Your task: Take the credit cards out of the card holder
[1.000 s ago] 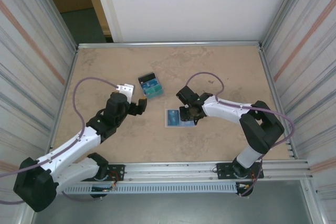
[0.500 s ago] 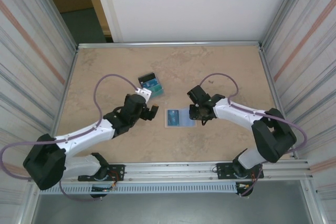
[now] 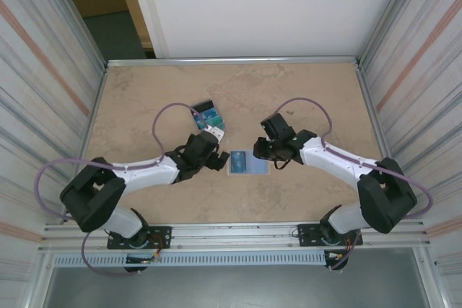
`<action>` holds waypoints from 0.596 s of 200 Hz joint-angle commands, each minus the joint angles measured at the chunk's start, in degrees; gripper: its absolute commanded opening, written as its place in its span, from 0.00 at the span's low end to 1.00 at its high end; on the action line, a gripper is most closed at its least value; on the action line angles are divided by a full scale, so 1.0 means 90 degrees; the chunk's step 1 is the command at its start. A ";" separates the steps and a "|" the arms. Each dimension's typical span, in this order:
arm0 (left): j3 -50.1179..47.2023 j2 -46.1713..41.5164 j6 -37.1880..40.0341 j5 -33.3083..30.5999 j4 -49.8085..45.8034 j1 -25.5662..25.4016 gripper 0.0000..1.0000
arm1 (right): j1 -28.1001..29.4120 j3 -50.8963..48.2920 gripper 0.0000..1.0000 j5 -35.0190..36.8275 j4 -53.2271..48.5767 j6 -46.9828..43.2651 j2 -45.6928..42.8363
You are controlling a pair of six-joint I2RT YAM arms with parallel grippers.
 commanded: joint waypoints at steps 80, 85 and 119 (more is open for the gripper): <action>0.0327 0.0793 -0.0202 0.0168 0.0273 -0.0124 0.99 | -0.0094 0.0074 0.25 -0.1398 0.0965 0.0333 0.1126; 0.0329 0.0803 -0.0183 0.0153 0.0238 -0.0135 0.99 | -0.0110 0.0057 0.25 -0.1471 0.1003 0.0351 0.1169; 0.0365 0.0860 -0.0056 -0.0138 -0.0056 -0.0296 0.99 | -0.0195 -0.0053 0.23 -0.1817 0.1302 0.0441 0.1408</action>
